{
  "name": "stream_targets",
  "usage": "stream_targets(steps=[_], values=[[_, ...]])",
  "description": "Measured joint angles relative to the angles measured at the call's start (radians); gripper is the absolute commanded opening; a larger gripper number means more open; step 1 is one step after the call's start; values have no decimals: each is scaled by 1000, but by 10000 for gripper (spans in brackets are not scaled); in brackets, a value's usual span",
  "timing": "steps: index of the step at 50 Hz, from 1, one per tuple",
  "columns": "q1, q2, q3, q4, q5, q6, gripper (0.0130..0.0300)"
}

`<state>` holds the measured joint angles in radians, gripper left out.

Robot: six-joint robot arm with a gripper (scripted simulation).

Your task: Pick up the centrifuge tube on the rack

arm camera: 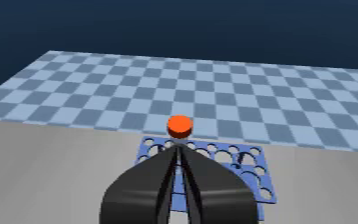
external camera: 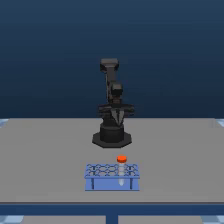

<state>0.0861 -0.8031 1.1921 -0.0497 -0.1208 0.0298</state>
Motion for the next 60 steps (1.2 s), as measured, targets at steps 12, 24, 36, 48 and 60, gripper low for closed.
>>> stream_targets(steps=[12,24,36,48,60], values=[[0,0,0,0,0,0,300],[0,0,0,0,0,0,300],[1,8,-3,19,-2,-16,300],[6,37,-14,80,-8,-70,300],[15,94,-38,186,-20,-162,300]])
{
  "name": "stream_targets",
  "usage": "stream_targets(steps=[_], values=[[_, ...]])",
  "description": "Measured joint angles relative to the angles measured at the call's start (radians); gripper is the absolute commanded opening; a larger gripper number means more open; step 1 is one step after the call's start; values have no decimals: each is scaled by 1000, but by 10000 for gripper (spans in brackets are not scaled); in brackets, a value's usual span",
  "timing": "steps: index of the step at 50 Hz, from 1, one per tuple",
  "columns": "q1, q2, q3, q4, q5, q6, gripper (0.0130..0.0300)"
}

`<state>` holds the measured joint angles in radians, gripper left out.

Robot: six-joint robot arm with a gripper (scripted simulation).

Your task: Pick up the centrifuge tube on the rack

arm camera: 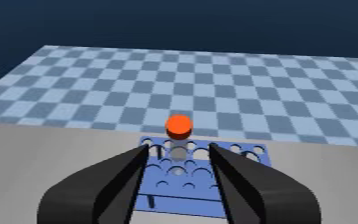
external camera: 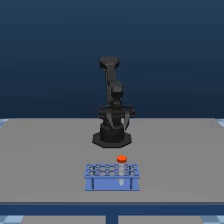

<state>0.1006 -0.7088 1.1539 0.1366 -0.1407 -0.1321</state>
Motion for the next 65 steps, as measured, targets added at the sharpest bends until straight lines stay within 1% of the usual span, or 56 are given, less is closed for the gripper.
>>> stream_targets(steps=[8,15,27,37,49,65], values=[[8,61,-28,91,-11,-80,300],[16,131,-65,179,-21,-155,300],[29,269,-152,351,-30,-302,300],[36,362,-220,490,-28,-426,300],[40,434,-282,653,-20,-576,300],[43,489,-334,815,-11,-733,300]])
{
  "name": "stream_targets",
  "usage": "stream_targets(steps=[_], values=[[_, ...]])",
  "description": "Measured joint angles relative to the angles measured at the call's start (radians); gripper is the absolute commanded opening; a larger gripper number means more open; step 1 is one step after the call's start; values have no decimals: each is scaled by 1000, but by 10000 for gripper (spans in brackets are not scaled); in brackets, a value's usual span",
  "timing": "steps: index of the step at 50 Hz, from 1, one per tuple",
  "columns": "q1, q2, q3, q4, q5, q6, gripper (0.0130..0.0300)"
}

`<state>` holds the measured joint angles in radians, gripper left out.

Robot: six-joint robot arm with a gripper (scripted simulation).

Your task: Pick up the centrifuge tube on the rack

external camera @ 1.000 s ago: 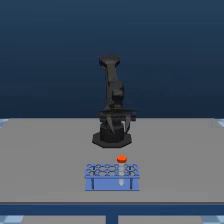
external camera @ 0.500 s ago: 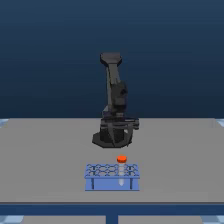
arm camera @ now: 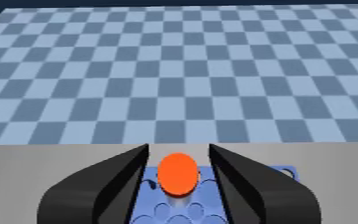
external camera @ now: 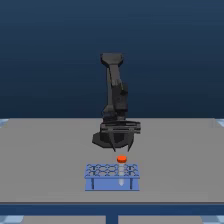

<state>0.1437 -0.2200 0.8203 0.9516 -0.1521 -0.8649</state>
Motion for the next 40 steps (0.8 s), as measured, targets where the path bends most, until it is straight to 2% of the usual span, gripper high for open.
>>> stream_targets(steps=[19,40], values=[[1,34,-30,90,5,-93,300],[2,42,-30,57,3,-68,300]])
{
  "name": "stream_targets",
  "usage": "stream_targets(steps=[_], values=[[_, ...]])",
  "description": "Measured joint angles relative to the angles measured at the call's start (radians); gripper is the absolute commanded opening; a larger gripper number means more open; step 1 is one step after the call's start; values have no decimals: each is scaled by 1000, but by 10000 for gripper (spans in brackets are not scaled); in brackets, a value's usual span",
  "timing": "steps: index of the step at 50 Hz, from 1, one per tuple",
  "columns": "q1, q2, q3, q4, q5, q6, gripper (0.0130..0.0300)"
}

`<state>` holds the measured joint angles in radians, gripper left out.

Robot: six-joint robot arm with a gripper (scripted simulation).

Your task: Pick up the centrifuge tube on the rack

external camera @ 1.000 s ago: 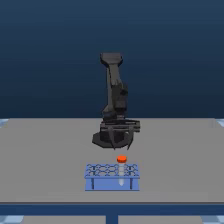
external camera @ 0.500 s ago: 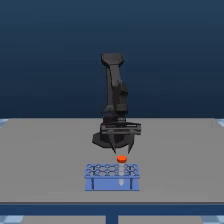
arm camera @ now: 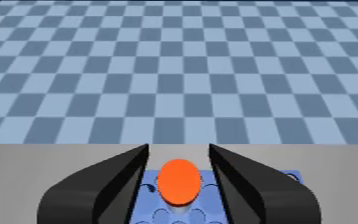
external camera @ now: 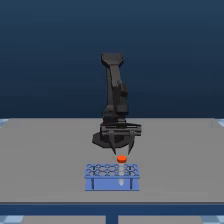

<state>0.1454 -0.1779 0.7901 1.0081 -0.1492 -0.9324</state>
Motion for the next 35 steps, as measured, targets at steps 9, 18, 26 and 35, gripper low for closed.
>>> stream_targets(steps=[9,18,26,35], values=[[0,-2,9,-56,-4,52,300],[0,4,15,-122,-11,115,300],[0,14,20,-184,-19,178,300],[0,27,29,-270,-33,263,300]])
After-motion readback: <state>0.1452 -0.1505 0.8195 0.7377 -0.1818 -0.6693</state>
